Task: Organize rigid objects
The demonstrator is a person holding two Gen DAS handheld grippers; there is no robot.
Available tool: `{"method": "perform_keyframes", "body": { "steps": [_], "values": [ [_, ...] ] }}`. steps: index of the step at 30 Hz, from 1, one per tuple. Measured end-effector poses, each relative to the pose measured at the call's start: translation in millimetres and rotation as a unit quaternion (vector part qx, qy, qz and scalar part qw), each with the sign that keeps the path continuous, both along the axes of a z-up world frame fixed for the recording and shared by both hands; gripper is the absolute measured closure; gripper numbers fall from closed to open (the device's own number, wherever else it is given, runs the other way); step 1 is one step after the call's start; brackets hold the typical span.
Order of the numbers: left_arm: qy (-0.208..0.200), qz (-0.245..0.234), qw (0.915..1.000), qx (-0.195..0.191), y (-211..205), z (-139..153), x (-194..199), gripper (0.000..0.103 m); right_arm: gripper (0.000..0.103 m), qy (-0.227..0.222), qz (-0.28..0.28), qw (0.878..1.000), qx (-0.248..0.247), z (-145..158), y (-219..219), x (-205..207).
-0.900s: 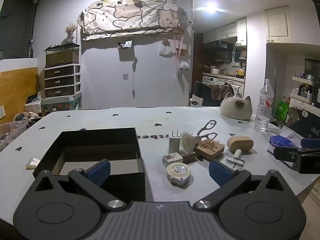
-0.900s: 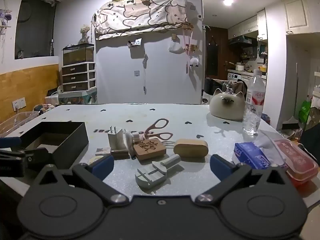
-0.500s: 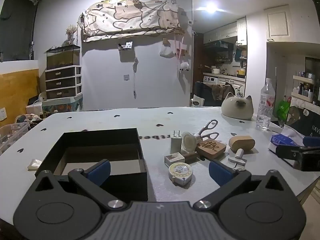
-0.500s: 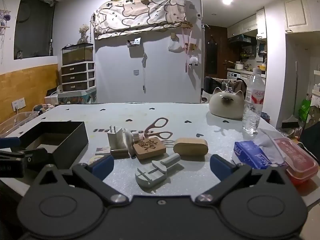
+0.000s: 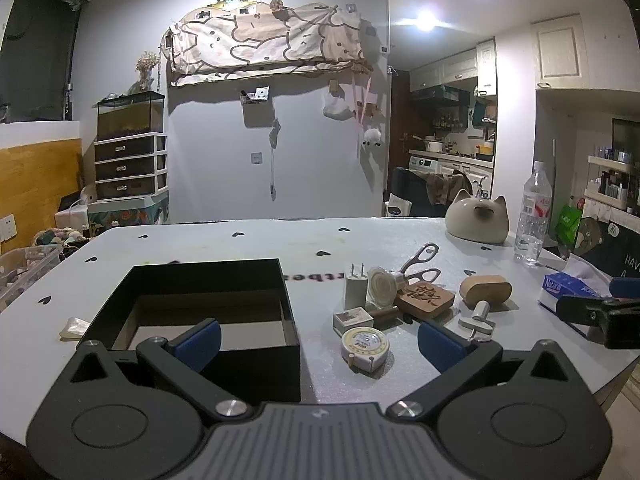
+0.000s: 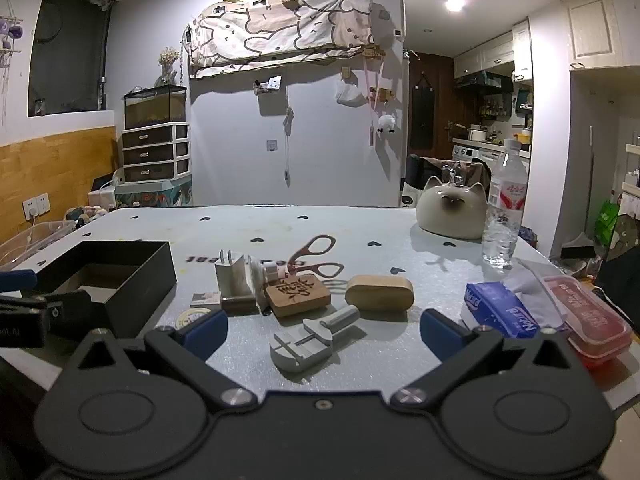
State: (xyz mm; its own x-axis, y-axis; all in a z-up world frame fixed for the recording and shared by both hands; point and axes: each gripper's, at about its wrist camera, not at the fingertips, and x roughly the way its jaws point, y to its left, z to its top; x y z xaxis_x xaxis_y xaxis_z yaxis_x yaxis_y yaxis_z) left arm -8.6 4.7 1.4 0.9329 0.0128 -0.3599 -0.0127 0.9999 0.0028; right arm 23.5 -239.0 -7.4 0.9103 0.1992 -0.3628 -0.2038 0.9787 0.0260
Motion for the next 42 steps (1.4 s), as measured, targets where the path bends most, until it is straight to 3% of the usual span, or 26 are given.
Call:
{"method": "perform_keyframes", "body": {
  "steps": [42],
  "values": [
    [0.002,-0.003,1.0,0.001,-2.0,-0.5,-0.4,0.0,0.0,-0.001,0.001,1.0,-0.001,0.3,-0.4,-3.3]
  ]
}}
